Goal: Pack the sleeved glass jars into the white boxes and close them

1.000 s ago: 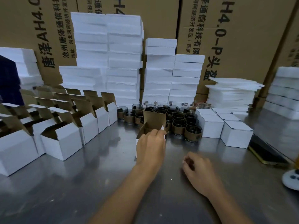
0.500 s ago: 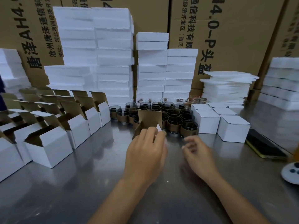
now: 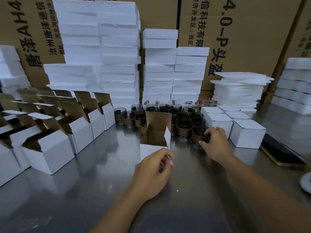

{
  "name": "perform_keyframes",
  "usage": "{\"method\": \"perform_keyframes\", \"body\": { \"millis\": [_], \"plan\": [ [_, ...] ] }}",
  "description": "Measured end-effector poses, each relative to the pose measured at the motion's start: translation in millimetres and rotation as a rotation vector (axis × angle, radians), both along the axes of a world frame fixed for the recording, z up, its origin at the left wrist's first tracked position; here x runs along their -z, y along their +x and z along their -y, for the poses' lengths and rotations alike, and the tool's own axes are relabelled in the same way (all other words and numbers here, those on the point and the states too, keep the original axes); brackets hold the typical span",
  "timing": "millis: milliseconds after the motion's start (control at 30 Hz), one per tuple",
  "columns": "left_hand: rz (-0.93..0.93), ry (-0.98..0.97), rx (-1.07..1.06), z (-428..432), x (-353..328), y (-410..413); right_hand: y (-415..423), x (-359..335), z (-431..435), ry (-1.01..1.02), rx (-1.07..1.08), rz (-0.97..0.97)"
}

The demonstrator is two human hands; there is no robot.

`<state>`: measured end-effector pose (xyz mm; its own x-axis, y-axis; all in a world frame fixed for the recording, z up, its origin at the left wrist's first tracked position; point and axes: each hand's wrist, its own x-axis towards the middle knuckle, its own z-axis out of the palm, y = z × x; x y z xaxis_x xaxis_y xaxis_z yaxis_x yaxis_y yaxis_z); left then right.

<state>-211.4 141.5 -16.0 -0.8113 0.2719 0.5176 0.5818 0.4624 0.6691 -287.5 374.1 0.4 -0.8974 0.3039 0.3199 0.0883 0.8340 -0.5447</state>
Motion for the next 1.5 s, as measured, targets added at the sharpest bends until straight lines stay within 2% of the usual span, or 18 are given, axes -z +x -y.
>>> {"method": "perform_keyframes", "body": {
  "millis": [267, 400, 667, 900, 1133, 1500],
  "plan": [
    [0.179, 0.171, 0.023, 0.9, 0.7, -4.2, 30.0, 7.2, 20.1, -0.166, -0.048, -0.132],
    [0.256, 0.329, -0.001, 0.6, -4.2, -4.0, 63.7, -5.1, 56.8, -0.402, -0.181, -0.323],
    [0.469, 0.553, 0.175, 3.9, -13.7, 14.3, 106.0, -5.1, 117.7, -0.713, -0.335, -0.456],
    [0.564, 0.537, 0.176, 5.6, -14.8, 14.5, 108.9, 5.0, 118.9, -0.748, -0.367, -0.422],
    [0.542, 0.576, 0.190, 7.1, -14.5, 14.6, 103.6, 9.6, 115.7, -0.731, -0.386, -0.390],
    [0.437, 0.626, 0.155, 8.6, -18.5, 14.0, 101.0, 0.2, 109.9, -1.108, -0.454, -0.253]
  ]
}}
